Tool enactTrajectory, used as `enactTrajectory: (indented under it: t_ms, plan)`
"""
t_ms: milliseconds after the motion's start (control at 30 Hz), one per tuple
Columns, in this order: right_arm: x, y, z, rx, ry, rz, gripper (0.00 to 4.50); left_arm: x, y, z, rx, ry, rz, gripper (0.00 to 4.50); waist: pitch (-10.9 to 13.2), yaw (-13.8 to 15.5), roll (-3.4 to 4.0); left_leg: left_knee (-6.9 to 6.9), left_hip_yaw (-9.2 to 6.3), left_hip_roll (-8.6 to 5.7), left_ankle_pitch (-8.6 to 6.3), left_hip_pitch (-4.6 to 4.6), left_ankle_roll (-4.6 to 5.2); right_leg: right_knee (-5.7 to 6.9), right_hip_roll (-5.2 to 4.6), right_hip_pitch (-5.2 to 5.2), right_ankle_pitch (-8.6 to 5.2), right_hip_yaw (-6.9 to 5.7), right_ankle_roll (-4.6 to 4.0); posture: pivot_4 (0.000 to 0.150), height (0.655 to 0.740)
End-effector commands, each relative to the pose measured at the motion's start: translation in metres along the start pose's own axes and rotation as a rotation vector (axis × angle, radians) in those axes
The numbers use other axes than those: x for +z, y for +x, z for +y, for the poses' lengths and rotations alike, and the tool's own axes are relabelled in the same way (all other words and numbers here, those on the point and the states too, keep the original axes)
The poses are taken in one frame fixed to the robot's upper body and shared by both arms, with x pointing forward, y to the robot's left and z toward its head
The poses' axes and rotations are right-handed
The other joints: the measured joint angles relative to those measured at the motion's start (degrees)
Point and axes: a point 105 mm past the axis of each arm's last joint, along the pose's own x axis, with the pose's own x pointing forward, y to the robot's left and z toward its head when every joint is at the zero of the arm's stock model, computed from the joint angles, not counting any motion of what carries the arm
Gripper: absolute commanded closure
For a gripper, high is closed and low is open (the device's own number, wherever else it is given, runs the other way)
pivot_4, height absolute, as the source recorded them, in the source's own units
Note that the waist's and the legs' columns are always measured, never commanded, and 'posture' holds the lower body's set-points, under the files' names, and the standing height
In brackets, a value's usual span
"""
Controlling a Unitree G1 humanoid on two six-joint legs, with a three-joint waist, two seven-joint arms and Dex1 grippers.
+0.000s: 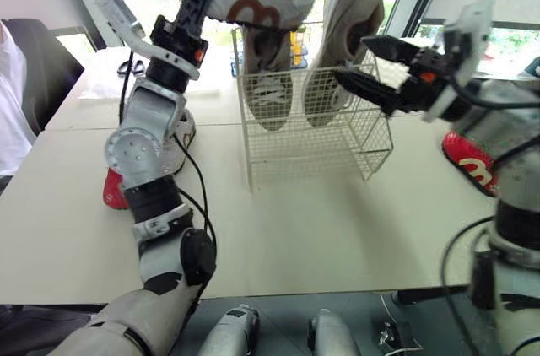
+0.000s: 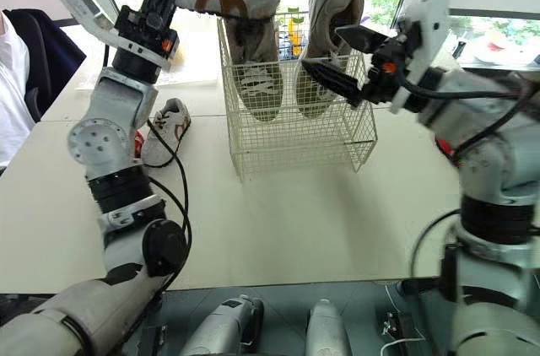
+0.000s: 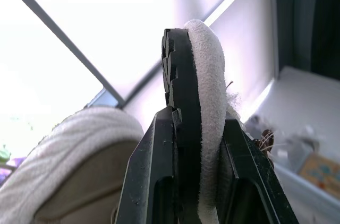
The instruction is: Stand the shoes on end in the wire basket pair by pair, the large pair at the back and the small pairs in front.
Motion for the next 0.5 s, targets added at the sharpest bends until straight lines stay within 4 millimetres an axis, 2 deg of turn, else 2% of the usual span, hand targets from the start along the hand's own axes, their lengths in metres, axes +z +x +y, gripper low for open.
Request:
enactTrajectory:
  t_ms: [33,133,200,367,500]
  plan:
    - [0.017,0.024,0.01,-0.051,0.222,-0.193,0.04,0.007,0.018,-0.019,-0.035,0.016,-0.115,4.26,0.0,-0.11,0.0,-0.01,0.0,0.0,0.01,0.0,-0.01,0.0,0.0,-0.01,0.0,0.0,0.0,0.15,0.74]
    - [0.016,0.042,0.018,-0.045,0.382,-0.249,0.04,-0.001,0.024,-0.025,-0.058,-0.012,-0.12,4.26,0.0,-0.11,0.0,-0.03,-0.02,-0.07,0.03,-0.02,-0.02,0.03,-0.01,-0.05,0.0,-0.01,0.0,0.15,0.74]
    - [0.019,0.053,0.03,0.003,0.472,-0.296,0.04,-0.008,0.027,-0.028,-0.064,-0.024,-0.122,4.26,0.0,-0.13,0.0,0.0,-0.03,-0.09,0.02,-0.02,0.0,0.03,-0.01,-0.02,0.0,-0.02,0.0,0.15,0.74]
    - [0.038,0.065,0.044,0.071,0.567,-0.411,0.04,-0.019,0.026,-0.031,-0.062,-0.053,-0.111,4.26,0.0,-1.07,0.01,-0.01,-0.09,-0.09,0.02,-0.02,-0.01,0.07,0.01,-0.03,0.0,-0.06,0.0,0.15,0.74]
    - [0.043,0.072,0.052,0.101,0.608,-0.439,0.04,-0.025,0.024,-0.033,-0.06,-0.072,-0.105,4.26,-0.01,-1.58,0.03,-0.07,-0.08,-0.09,0.02,-0.02,-0.01,0.08,0.02,-0.08,0.0,-0.05,0.0,0.15,0.74]
